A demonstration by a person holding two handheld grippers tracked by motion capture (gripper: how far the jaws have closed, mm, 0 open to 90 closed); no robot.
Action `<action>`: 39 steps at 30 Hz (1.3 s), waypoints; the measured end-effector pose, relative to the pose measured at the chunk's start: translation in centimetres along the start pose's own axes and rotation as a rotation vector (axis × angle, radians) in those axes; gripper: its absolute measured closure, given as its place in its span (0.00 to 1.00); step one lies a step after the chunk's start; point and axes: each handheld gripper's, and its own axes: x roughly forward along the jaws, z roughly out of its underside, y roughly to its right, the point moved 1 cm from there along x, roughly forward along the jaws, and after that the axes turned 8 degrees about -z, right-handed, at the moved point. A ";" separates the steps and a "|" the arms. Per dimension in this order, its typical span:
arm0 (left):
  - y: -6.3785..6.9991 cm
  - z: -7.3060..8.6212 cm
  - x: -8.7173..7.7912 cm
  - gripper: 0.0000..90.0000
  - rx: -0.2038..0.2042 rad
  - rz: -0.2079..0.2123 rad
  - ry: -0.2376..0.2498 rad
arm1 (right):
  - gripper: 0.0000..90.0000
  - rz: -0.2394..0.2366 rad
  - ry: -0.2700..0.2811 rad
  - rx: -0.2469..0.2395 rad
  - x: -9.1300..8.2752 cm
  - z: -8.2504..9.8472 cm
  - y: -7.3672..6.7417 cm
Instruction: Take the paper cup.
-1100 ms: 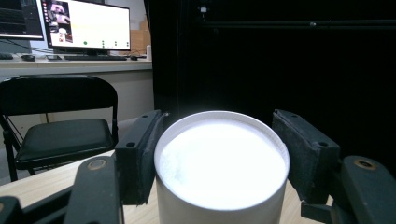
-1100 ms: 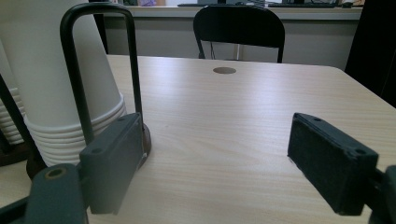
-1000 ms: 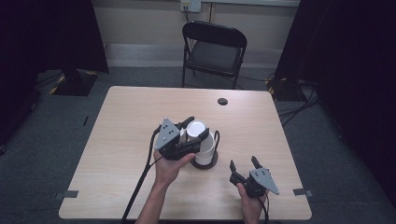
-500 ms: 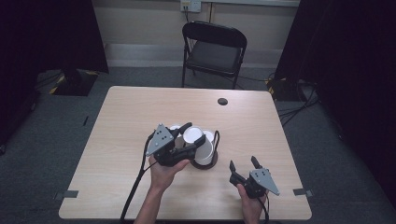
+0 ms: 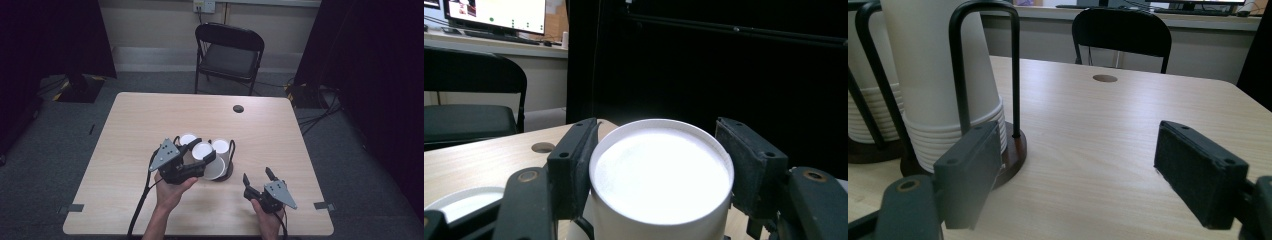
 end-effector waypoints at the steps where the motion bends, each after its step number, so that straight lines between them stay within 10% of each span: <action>1: 0.0 0.0 -0.2 0.39 -0.004 0.001 0.001 | 0.21 -0.009 -0.001 -0.001 0.0 0.0 0.0; 14: -0.6 1.8 -1.2 0.39 -0.122 -0.004 -0.019 | 0.27 -0.180 -0.024 -0.041 -0.1 -0.4 -3.3; 21: -0.7 3.2 -1.5 0.39 -0.157 -0.006 -0.045 | 0.46 -0.281 0.025 -0.032 -0.5 -0.6 -4.4; 28: -1.2 3.8 -1.6 0.39 -0.273 0.010 -0.078 | 0.50 -0.360 0.057 -0.056 -0.5 -0.7 -5.4; 39: -1.3 4.1 -2.0 0.39 -0.343 0.054 -0.111 | 0.61 -0.441 0.143 -0.142 -0.1 -1.1 -7.1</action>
